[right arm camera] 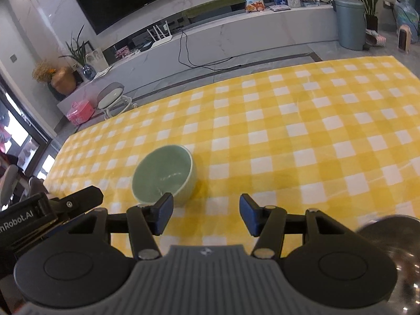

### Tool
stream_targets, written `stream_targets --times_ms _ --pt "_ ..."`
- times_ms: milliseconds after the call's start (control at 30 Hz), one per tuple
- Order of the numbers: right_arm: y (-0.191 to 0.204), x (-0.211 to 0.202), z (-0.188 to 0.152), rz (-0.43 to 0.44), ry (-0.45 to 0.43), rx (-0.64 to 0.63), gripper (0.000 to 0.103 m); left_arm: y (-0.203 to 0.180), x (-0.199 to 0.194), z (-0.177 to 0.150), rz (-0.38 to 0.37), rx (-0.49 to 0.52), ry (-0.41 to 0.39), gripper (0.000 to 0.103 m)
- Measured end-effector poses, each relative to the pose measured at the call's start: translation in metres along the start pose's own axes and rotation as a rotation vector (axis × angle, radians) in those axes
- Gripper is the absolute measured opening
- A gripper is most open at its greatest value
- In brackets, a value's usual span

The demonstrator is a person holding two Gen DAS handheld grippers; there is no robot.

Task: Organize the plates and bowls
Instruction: 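Move both tools to the pale green bowl, then close the left tool on the green bowl rim while the right tool grips it too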

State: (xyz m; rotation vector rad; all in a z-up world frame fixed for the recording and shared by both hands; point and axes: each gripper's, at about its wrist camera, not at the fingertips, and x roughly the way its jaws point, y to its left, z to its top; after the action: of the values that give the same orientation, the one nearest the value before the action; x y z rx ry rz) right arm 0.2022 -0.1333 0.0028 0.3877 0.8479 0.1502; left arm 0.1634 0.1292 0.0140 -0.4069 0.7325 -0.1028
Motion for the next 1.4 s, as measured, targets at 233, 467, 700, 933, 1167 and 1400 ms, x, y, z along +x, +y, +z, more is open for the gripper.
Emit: stream_targets --times_ms 233,467,700,933,1167,1400 --pt "0.007 0.03 0.006 -0.012 0.016 0.039 0.055 0.012 0.037 0.008 0.024 -0.027 0.031 0.064" --pt "0.015 0.058 0.011 -0.045 0.049 0.056 0.046 0.017 0.07 0.008 0.041 -0.045 0.089 0.059" --pt "0.024 0.081 0.014 -0.076 0.099 0.055 0.03 0.017 0.09 0.009 0.066 -0.018 0.139 0.046" --pt "0.029 0.091 0.018 -0.067 0.135 0.051 0.015 0.011 0.097 0.009 0.072 0.01 0.174 0.017" --pt "0.029 0.089 0.019 -0.076 0.144 0.059 0.011 0.006 0.095 0.011 0.092 0.038 0.181 0.009" --pt "0.031 0.067 0.015 -0.06 0.126 0.045 0.01 -0.002 0.069 0.007 0.086 0.043 0.162 0.009"
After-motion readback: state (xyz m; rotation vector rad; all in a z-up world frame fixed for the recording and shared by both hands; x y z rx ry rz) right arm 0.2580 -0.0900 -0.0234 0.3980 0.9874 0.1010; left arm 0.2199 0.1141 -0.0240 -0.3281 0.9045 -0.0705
